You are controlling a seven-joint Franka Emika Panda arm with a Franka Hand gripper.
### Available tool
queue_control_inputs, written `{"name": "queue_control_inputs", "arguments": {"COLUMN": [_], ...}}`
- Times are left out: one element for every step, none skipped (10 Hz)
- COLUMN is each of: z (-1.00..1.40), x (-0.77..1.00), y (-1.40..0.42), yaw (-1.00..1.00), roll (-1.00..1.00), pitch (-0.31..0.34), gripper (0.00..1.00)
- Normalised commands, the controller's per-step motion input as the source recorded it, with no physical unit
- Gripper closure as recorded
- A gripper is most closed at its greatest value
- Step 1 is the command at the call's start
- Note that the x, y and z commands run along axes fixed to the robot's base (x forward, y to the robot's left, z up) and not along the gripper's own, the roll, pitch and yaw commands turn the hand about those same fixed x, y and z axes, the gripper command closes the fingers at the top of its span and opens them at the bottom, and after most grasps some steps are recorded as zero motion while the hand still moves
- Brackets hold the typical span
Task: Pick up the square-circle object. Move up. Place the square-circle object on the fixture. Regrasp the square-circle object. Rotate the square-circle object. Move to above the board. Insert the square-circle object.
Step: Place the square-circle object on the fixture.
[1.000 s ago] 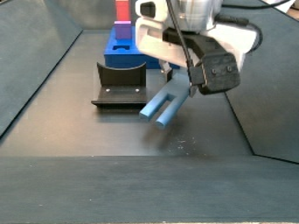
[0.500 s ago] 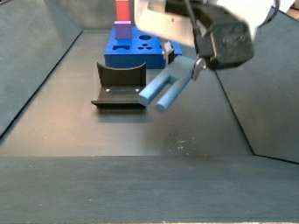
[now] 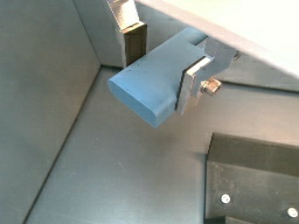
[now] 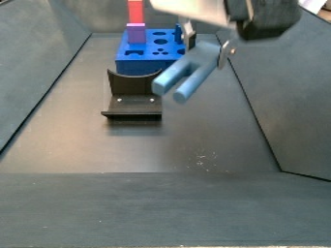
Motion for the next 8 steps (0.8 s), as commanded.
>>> {"name": "queue_control_inputs", "arguments": {"z": [0.51, 0.37, 0.23, 0.4, 0.35, 0.32, 0.29, 0.25], "x": [-0.01, 0.0, 0.0, 1.0, 1.0, 1.0, 1.0, 1.0], "y": [0.0, 0.01, 0.01, -0.58, -0.57, -0.51, -0.44, -0.4], "yaw": [0.02, 0.01, 0.02, 1.0, 1.0, 1.0, 1.0, 1.0], "roll": [0.09, 0.09, 0.09, 0.05, 0.04, 0.04, 0.05, 0.05], "pitch": [0.093, 0.098, 0.108, -0.07, -0.06, -0.04, -0.012, 0.022], "gripper": [1.0, 1.0, 1.0, 1.0, 1.0, 1.0, 1.0, 1.0]}}
